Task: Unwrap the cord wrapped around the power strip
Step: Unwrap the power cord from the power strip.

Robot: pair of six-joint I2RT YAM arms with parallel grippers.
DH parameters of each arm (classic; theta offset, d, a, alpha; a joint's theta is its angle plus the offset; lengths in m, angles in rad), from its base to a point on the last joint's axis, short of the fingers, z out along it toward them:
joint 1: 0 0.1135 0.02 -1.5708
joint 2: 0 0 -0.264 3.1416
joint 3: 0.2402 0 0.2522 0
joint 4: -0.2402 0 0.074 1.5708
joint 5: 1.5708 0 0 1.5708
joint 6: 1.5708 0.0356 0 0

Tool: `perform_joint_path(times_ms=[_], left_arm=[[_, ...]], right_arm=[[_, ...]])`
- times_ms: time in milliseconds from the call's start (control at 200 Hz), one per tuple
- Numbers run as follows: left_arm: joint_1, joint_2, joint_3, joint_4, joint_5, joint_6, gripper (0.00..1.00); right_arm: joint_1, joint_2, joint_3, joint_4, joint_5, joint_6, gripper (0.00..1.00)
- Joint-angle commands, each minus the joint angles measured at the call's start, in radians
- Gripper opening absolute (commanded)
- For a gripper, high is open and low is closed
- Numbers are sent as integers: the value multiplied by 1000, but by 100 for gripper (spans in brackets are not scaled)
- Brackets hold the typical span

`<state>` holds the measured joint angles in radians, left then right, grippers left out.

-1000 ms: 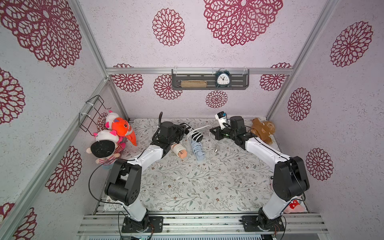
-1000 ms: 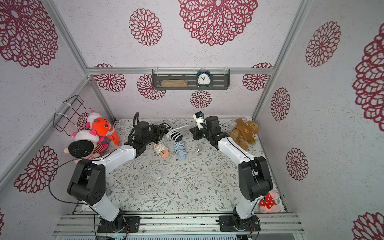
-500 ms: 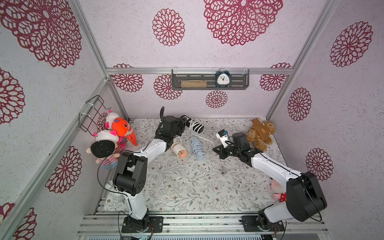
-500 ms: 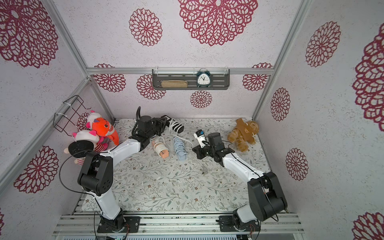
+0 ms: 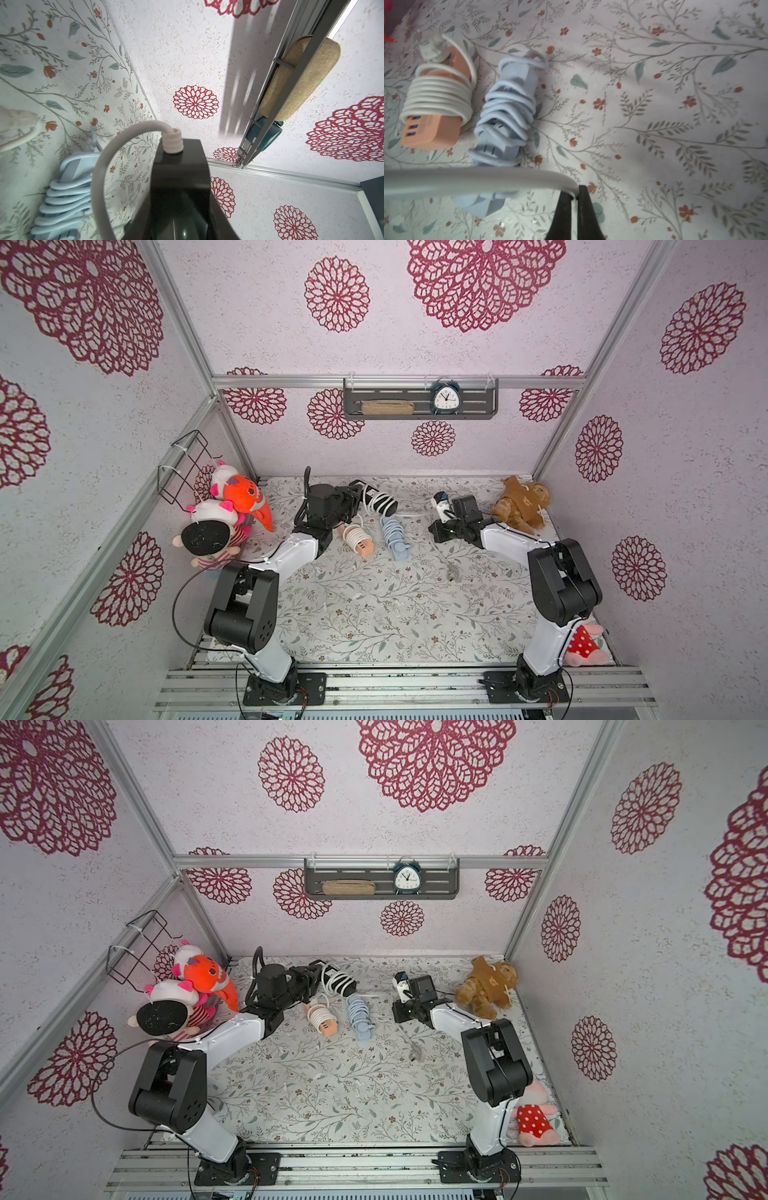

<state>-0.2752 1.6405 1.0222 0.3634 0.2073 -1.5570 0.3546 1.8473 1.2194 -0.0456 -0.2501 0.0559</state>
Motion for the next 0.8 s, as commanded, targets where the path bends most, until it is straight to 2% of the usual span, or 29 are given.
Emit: perform_joint_path(times_ms=[0,155,310,510,635,795], left_arm=[[10,-57,-46,70,67,10,0],[11,-92,-95,34,79,65,0],[11,-78,-87,8,47,149,0],[16,29,-10,5,-26,197,0],[33,97,53,12,-45,200,0],[43,117,84,34,-34,170,0]], right_arm=[[-34,21,102,14,0,12,0],[-62,64,239,-49,-21,-14,0],[-73,7,280,-98,-56,-42,0],[-77,-192,164,-106,-112,-54,0],[-78,-322,54,-113,-101,-54,0],[-86,-375,-73,-174,-70,-49,0]])
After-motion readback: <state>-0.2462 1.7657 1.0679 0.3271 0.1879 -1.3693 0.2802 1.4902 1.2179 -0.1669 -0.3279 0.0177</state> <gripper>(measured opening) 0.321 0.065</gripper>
